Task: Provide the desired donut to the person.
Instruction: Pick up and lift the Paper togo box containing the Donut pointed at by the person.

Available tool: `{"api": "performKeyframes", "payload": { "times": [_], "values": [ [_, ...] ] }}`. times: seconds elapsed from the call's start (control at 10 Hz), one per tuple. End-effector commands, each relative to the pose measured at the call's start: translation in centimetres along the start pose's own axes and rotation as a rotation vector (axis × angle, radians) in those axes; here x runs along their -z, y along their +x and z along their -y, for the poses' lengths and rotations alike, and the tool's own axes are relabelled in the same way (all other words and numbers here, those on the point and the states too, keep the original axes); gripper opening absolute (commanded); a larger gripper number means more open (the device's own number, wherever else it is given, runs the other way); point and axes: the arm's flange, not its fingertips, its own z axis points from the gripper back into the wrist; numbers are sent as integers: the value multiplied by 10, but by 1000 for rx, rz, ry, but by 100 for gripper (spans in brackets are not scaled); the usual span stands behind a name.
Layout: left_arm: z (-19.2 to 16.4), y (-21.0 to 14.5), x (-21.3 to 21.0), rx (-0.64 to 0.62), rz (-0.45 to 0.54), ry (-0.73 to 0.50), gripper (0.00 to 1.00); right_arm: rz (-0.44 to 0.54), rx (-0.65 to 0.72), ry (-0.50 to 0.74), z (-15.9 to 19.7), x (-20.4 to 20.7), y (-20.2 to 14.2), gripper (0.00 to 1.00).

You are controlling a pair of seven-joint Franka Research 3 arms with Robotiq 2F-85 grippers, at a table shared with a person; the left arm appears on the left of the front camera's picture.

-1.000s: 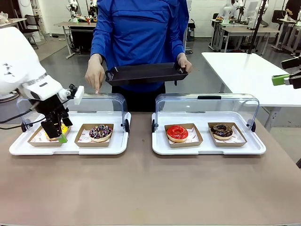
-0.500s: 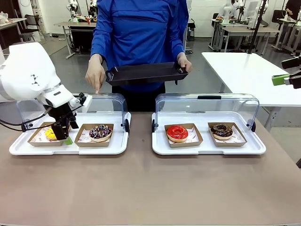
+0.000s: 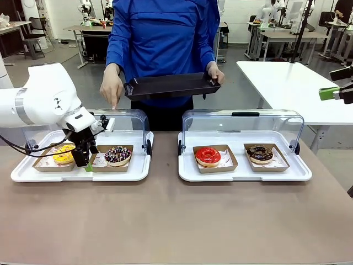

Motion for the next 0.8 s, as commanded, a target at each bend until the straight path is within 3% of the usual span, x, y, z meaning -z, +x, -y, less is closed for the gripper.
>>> {"api": "performKeyframes", "payload": {
  "times": [0.0, 0.3, 0.4, 0.5, 0.6, 0.7],
  "values": [
    [0, 1, 1, 9, 9, -18, 100, 1, -12, 12, 1, 1, -2, 100],
    [0, 2, 11, 23, -8, -24, 100, 1, -12, 12, 1, 1, -2, 100],
    [0, 1, 11, 17, -18, -24, 41, 1, -12, 12, 1, 1, -2, 100],
    [0, 0, 10, 14, -23, -24, 41, 1, -12, 12, 1, 1, -2, 100],
    [0, 0, 10, 14, -21, -29, 0, 1, -12, 12, 1, 1, -2, 100],
    [0, 1, 10, 22, -19, -39, 35, 1, -12, 12, 1, 1, -2, 100]
  ]
}}
